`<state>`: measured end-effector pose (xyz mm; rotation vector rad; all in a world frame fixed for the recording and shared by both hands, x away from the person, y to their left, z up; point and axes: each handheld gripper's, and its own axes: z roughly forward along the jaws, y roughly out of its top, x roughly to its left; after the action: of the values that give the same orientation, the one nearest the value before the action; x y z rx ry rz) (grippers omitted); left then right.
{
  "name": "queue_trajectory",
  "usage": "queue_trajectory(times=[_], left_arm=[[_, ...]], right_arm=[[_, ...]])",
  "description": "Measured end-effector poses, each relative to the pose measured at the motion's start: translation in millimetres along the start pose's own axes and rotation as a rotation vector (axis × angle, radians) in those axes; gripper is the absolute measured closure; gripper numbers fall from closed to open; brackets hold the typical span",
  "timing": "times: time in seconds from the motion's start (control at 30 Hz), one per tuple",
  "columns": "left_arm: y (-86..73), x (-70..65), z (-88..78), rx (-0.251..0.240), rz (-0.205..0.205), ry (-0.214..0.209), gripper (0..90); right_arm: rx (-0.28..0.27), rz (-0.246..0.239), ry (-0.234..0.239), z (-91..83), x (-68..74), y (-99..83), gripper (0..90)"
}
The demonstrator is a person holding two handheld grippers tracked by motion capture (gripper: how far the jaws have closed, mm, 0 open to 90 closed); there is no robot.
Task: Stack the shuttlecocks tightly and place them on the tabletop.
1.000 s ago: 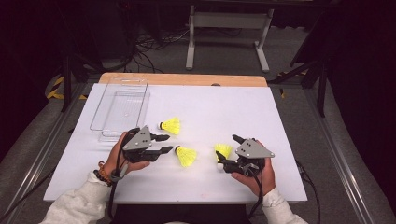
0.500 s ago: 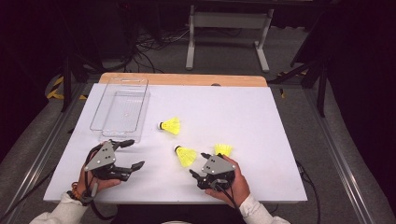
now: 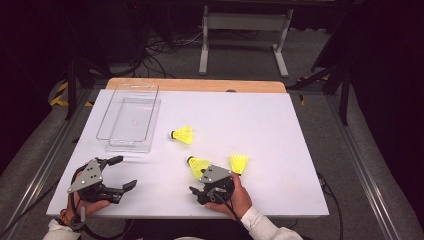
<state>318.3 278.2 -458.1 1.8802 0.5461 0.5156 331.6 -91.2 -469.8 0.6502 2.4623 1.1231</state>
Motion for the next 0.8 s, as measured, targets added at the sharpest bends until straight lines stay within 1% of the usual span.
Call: queue_trajectory(times=[0.13, 0.2, 0.23, 0.27, 0.3, 0.33, 0.37, 0.43, 0.47, 0.5, 0.57, 0.63, 0.73, 0.8], left_arm=[[-3.2, 3.3, -1.5, -0.005, -0.019, 0.008, 10.0], [-3.0, 4.9, 0.3, -0.010, -0.022, 0.007, 10.2], [-3.0, 5.7, 2.4, -0.004, -0.020, 0.002, 10.2], [-3.0, 5.7, 2.4, -0.004, -0.020, 0.002, 10.2], [-3.1, 6.4, 3.9, 0.004, -0.015, -0.001, 10.2], [-3.1, 6.3, 5.8, 0.011, -0.014, -0.002, 10.2], [-3.0, 5.8, 6.8, 0.017, -0.015, -0.007, 10.1], [-2.6, 3.1, 8.3, 0.025, -0.004, -0.008, 10.0], [-2.7, 2.4, 8.1, 0.027, 0.001, -0.010, 9.9], [-3.3, 1.9, 8.1, 0.025, -0.004, -0.012, 10.0], [-5.9, 2.2, 7.0, 0.042, -0.009, -0.008, 10.0], [-7.4, 4.0, 5.9, 0.037, -0.018, -0.002, 10.0], [-8.4, 5.5, 4.3, 0.031, -0.029, 0.004, 10.1], [-10.1, 5.8, 4.0, 0.036, -0.033, 0.004, 10.0]], right_arm=[[0.015, 0.026, -0.009, 9.4, -3.3, 2.7, 38.1], [0.021, 0.046, -0.023, 12.1, -6.2, 3.3, 39.9], [0.029, 0.050, -0.037, 13.4, -7.8, 4.2, 42.4], [0.029, 0.050, -0.037, 13.4, -7.8, 4.2, 42.4], [0.027, 0.053, -0.055, 13.9, -8.6, 5.3, 46.7], [0.021, 0.054, -0.060, 13.8, -9.3, 5.9, 49.8], [0.022, 0.050, -0.061, 13.6, -10.2, 6.6, 53.7], [0.023, 0.046, -0.062, 12.9, -10.9, 7.5, 58.6], [0.015, 0.047, -0.058, 12.0, -11.7, 7.6, 63.7], [0.013, 0.053, -0.047, 11.1, -12.0, 8.1, 67.6], [0.008, 0.042, -0.049, 10.5, -12.3, 10.3, 72.9], [0.008, 0.033, -0.041, 11.6, -13.2, 10.8, 80.4], [0.005, 0.029, -0.043, 12.7, -14.7, 10.8, 85.1], [0.001, 0.031, -0.043, 12.0, -16.3, 12.2, 88.4]])
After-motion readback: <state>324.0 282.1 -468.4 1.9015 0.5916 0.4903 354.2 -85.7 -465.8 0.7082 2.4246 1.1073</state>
